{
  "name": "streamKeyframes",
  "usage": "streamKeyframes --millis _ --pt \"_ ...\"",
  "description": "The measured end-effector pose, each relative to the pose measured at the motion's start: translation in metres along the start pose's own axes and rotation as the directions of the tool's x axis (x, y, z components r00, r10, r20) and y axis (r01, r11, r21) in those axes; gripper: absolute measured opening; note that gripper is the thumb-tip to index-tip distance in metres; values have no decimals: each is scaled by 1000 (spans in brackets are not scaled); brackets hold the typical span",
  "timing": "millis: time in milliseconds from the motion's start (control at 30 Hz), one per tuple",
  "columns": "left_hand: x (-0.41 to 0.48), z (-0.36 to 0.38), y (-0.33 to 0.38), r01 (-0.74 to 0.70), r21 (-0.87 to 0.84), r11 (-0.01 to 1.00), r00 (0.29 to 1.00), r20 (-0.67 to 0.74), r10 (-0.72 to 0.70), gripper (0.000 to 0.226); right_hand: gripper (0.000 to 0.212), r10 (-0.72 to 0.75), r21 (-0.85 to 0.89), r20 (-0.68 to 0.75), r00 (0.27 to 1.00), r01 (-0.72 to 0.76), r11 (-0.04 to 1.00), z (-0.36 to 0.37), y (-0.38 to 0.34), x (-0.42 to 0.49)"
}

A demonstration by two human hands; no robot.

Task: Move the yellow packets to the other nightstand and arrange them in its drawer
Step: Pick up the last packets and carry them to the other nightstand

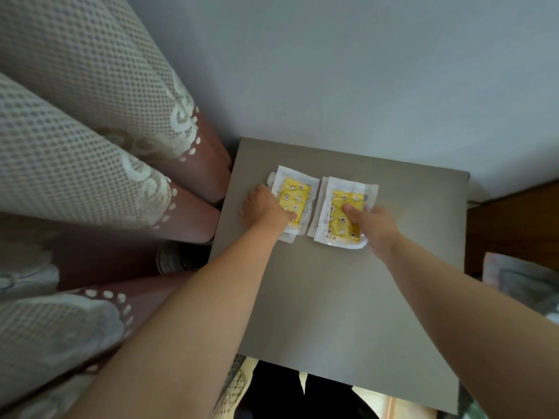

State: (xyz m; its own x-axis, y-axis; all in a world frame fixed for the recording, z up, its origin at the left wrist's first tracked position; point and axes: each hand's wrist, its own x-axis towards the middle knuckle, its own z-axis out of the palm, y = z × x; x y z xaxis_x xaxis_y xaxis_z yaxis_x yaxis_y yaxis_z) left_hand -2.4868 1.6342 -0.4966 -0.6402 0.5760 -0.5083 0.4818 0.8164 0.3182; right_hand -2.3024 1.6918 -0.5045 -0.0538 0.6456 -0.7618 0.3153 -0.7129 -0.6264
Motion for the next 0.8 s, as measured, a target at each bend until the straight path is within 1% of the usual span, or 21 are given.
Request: streamKeyframes --millis 33,100,200,267,333,400,467,500,567,667,733,800 --pt "-2 0 -1 3 -35 999 1000 12 -2 75 21 1 0 -3 1000 -1 1000 1 0 0" --pt "-7 1 -4 30 -180 983 999 42 -23 64 15 12 14 -10 1000 -12 1000 1 -1 -2" --pt "-17 -2 -5 65 -374 925 994 108 -26 56 16 63 64 12 998 -63 996 -1 -3 -11" --pt "-28 -7 -2 76 -460 885 986 167 2 55 23 108 212 100 989 -128 969 -9 -4 -23" --pt "-47 -15 1 79 -524 848 977 211 40 51 27 101 337 229 968 -176 925 -21 -8 -42" --pt "-68 -27 4 91 -597 797 957 273 95 47 27 64 368 355 933 -202 908 -33 -14 -63" --pt "-90 -41 5 115 -682 722 916 354 187 40 27 44 364 427 903 -216 906 -44 -22 -84" --pt "-102 -49 7 130 -722 679 895 380 233 35 28 44 345 423 905 -205 916 -48 -26 -95" --pt "-127 -65 9 160 -774 612 876 398 274 30 31 42 306 379 925 -168 937 -53 -33 -120" --pt "-165 -84 7 192 -810 555 886 387 257 28 33 23 261 341 940 -118 958 -57 -38 -159" --pt "-190 -94 5 216 -818 532 889 391 240 26 24 21 220 345 938 -103 970 -57 -37 -185" --pt "-213 -102 -1 239 -816 526 890 401 216 29 19 21 183 314 949 -83 980 -56 -34 -211"
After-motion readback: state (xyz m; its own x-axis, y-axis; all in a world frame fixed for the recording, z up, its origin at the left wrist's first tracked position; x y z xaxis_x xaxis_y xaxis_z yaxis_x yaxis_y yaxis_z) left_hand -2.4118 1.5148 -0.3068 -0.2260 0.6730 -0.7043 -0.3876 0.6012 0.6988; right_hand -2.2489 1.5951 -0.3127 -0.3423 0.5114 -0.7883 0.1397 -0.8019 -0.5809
